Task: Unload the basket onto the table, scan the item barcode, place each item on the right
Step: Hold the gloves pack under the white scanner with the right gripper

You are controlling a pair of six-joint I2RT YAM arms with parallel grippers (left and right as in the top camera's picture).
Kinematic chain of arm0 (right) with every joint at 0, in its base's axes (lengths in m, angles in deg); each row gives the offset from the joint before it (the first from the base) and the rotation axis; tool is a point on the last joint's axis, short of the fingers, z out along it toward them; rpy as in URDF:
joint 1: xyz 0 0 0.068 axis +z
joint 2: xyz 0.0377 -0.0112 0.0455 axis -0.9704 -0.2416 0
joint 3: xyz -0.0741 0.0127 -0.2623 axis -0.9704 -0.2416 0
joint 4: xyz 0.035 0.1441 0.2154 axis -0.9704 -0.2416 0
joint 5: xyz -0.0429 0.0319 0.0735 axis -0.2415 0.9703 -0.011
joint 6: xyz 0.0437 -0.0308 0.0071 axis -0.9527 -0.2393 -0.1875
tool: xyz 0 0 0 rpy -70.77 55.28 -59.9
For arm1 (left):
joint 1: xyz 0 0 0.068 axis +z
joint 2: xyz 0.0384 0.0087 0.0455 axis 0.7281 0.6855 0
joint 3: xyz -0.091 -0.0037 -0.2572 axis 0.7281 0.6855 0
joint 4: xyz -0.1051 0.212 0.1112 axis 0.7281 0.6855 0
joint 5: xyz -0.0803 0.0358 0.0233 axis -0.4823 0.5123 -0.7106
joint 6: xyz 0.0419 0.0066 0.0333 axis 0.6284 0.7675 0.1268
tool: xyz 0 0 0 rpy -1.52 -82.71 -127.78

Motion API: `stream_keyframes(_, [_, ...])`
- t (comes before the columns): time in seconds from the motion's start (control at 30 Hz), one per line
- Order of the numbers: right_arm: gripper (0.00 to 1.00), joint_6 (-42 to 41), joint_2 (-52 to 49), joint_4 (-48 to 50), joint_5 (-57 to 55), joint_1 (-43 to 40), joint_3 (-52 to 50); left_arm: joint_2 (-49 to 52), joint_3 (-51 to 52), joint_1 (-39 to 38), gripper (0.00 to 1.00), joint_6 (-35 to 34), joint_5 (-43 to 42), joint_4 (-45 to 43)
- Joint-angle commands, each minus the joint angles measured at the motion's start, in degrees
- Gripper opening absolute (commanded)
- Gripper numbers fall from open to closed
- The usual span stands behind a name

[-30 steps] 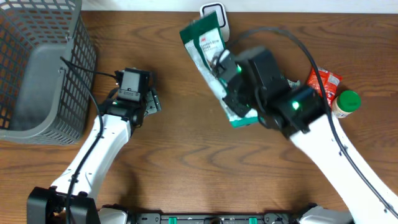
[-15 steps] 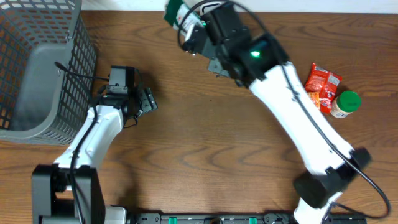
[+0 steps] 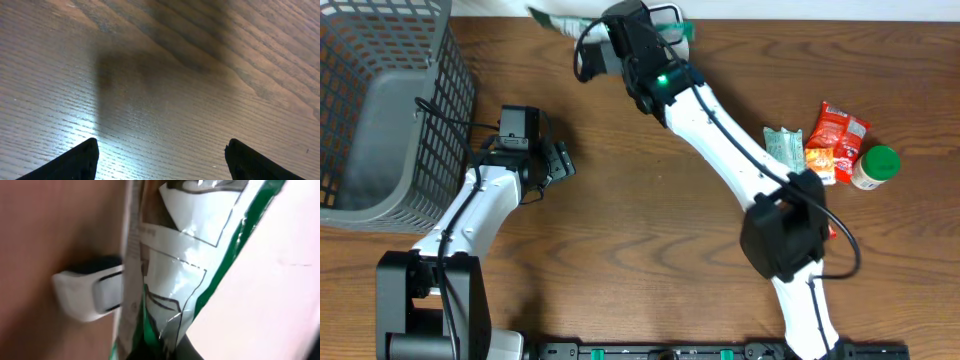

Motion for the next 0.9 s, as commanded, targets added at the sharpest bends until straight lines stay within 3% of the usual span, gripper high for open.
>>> stream_keyframes(0.0, [0.01, 5.44, -4.72, 10.95, -1.22, -1.77, 0.92, 0.2, 0.26, 0.24, 0.82, -0.09, 0.09, -0.26])
stream_keyframes(0.3, [0.01, 6.93, -14.25, 26.34, 0.55, -4.39, 0.9, 0.2, 0.26, 0.24, 0.82, -0.11, 0.09, -0.31])
stream_keyframes(0.4, [0.01, 6.75, -15.65, 27.06, 1.09, -4.59, 0.85, 0.2, 0.26, 0.24, 0.82, -0.11, 0.09, -0.46])
stream_keyframes(0.87, [0.01, -13.42, -15.89, 24.2, 5.7, -4.48, 0.76, 0.2, 0.26, 0.24, 0.82, -0.09, 0.09, -0.48])
